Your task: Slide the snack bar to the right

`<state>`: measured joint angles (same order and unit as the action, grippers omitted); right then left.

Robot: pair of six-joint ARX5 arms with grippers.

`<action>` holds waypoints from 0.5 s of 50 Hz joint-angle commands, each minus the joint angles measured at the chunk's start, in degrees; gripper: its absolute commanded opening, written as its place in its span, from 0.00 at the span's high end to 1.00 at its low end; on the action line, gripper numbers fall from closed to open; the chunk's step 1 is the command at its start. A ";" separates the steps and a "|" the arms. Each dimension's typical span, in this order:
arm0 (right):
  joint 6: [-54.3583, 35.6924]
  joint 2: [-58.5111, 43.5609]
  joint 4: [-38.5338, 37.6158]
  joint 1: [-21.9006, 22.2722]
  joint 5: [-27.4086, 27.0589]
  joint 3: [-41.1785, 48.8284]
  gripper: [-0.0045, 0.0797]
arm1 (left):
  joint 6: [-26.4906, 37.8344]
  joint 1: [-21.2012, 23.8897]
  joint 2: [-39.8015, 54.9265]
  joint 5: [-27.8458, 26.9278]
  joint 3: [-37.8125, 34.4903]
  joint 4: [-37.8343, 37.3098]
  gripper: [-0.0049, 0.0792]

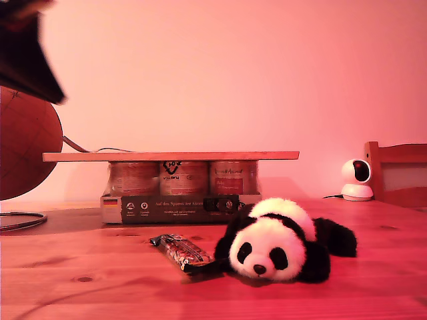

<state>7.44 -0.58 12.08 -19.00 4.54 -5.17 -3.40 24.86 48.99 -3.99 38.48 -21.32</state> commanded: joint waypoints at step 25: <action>-1.16 -0.37 0.68 14.23 14.53 -2.36 0.96 | -5.49 -10.08 -25.46 0.02 -16.00 4.44 0.96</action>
<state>6.92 -0.58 13.04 -5.19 18.31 -6.92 -7.20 15.55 25.45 -3.97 23.77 -17.67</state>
